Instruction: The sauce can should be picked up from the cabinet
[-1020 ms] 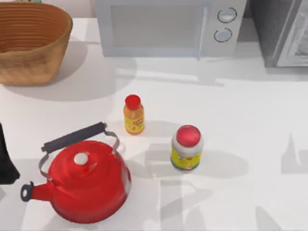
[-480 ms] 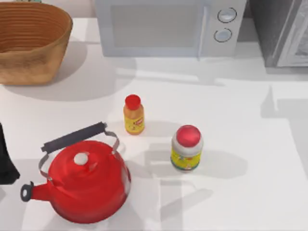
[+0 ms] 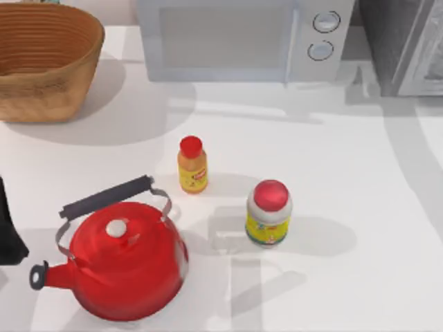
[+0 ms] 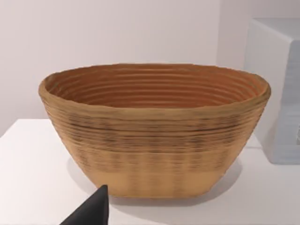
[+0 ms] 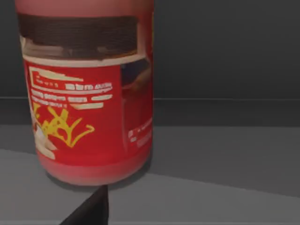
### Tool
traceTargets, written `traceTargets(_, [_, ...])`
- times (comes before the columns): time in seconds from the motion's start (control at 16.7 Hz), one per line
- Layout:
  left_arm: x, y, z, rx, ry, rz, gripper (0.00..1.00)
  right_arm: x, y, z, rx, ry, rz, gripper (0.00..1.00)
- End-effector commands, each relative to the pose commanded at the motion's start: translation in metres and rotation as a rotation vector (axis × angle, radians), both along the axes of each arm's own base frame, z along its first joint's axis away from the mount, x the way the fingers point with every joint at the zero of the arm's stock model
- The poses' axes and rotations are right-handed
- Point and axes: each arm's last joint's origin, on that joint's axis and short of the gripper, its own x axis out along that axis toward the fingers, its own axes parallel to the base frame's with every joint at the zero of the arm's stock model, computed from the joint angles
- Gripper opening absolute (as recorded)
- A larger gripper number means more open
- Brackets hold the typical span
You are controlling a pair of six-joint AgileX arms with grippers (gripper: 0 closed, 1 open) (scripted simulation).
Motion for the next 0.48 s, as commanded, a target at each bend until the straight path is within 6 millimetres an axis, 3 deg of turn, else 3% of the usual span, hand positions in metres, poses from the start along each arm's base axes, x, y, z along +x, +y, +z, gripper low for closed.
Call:
traceTargets(0.24, [0.000, 0.000, 0.000, 0.000, 0.000, 0.000, 1.00, 0.020, 0.007, 0.018, 0.003, -0.009, -0.005, 1.00])
traceTargets(0.48, [0.000, 0.000, 0.000, 0.000, 0.000, 0.000, 1.00, 0.022, 0.008, 0.019, 0.003, -0.010, -0.006, 1.00])
